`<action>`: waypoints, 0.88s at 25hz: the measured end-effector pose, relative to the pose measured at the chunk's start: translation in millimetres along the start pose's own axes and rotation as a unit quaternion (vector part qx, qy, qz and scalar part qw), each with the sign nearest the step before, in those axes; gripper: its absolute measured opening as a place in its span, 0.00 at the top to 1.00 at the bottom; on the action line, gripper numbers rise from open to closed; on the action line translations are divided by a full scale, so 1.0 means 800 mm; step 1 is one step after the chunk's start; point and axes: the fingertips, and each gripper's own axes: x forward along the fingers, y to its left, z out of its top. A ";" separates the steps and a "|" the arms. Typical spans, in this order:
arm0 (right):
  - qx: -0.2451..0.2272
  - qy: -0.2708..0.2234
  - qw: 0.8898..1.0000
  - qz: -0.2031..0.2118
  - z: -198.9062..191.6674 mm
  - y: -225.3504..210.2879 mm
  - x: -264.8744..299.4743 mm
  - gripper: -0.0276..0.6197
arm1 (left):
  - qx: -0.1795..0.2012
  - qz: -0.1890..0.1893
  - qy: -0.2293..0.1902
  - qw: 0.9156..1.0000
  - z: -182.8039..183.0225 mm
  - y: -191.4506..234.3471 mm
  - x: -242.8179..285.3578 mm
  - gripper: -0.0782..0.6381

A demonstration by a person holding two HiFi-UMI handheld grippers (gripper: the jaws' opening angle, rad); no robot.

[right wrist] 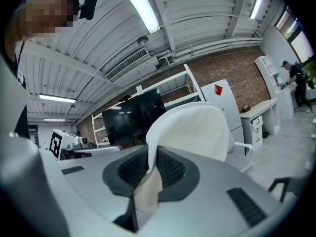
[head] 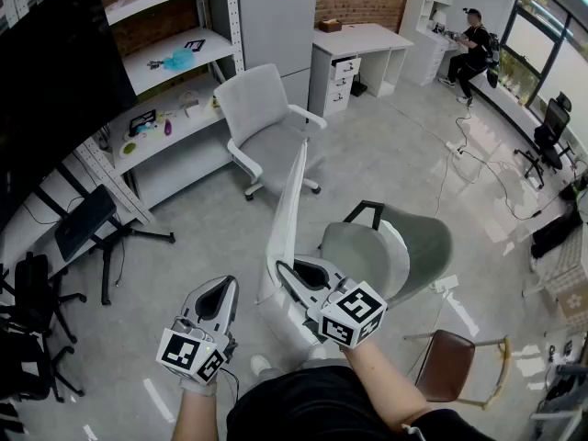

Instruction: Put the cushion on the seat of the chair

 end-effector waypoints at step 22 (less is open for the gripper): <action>-0.051 0.006 0.999 0.016 0.012 -0.039 -0.068 0.87 | 0.030 -0.007 -0.011 0.999 0.020 -0.089 0.058 0.88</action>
